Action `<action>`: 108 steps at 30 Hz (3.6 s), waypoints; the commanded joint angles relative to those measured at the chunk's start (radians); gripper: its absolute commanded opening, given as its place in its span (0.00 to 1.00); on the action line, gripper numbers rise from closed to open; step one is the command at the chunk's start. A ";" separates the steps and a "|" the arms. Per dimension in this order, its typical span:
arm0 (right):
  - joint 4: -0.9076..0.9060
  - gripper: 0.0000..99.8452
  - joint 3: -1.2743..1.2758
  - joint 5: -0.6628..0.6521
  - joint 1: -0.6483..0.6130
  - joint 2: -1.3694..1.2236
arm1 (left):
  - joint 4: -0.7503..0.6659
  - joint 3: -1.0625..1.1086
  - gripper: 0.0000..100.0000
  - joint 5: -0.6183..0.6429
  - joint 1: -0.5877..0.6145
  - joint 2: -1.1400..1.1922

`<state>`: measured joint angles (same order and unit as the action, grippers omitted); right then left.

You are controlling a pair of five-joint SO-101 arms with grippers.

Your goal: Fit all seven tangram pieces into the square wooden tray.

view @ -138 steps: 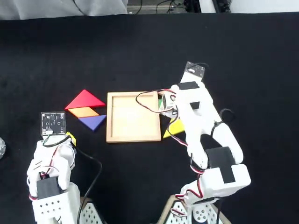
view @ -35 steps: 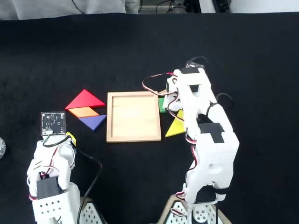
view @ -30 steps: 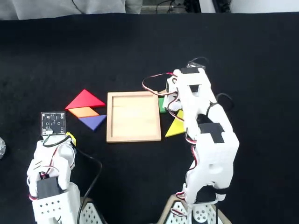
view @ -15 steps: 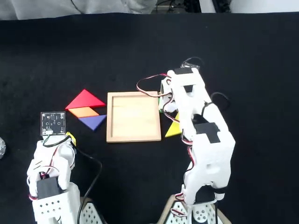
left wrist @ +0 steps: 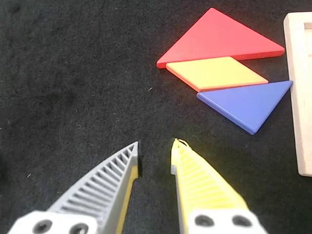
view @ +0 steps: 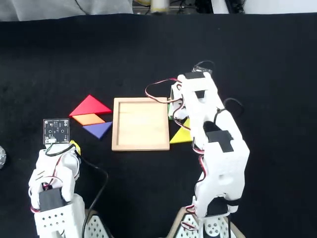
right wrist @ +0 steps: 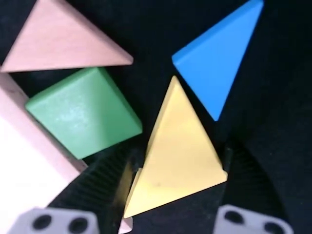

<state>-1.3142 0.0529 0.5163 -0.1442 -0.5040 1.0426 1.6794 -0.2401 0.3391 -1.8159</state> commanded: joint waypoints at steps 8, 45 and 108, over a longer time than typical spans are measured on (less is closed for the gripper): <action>-0.011 0.26 -0.081 -0.707 -0.034 -0.010 | -0.015 0.021 0.12 -0.006 -0.001 -0.003; 0.120 0.38 0.717 -0.509 0.028 0.834 | -0.015 0.021 0.12 -0.006 0.001 -0.002; 0.261 0.28 0.555 -0.404 -0.026 0.630 | -0.015 0.021 0.12 -0.006 0.001 -0.002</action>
<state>-1.0319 0.6820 0.1281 -0.1780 -0.0038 1.0426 1.6794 -0.2401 0.3391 -1.8159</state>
